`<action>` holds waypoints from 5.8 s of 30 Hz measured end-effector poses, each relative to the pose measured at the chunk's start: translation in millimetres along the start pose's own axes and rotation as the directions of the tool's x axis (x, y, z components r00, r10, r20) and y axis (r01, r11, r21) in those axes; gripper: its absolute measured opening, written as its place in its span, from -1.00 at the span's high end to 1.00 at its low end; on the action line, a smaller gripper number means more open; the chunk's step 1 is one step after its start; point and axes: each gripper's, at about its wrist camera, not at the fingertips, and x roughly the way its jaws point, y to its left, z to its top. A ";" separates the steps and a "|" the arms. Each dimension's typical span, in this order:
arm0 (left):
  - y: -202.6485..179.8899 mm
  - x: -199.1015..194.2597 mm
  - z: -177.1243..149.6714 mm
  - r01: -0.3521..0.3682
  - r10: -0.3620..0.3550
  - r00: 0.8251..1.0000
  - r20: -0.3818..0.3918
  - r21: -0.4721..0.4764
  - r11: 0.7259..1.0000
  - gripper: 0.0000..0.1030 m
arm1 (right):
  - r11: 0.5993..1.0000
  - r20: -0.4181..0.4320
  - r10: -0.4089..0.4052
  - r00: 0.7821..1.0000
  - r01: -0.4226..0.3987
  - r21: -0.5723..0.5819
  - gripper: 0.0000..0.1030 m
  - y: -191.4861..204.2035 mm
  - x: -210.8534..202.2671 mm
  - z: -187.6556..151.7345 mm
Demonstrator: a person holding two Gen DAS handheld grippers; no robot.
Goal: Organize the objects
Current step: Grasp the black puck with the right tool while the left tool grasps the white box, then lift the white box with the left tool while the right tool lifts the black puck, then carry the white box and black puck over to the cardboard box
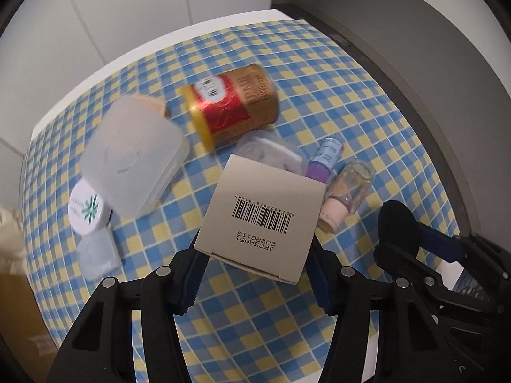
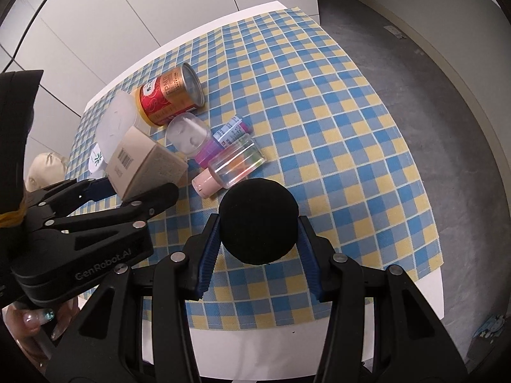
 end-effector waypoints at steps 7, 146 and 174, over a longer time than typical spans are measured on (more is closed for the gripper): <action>37.3 -16.7 -22.4 -0.012 0.011 1.000 -0.003 -0.226 0.974 -0.11 | 0.999 0.001 -0.021 1.000 0.021 -0.030 0.05 6.2 0.6 0.2; 5.6 -358.2 -167.5 -0.196 0.292 0.927 0.234 -0.363 0.911 -0.12 | 0.936 0.219 -0.029 0.975 0.103 -0.337 0.04 122.5 -321.2 -69.8; -4.6 -324.7 -258.4 -0.130 0.224 0.957 0.184 -0.417 0.899 -0.12 | 0.922 0.103 -0.045 0.994 0.081 -0.379 0.04 54.7 -298.6 -166.1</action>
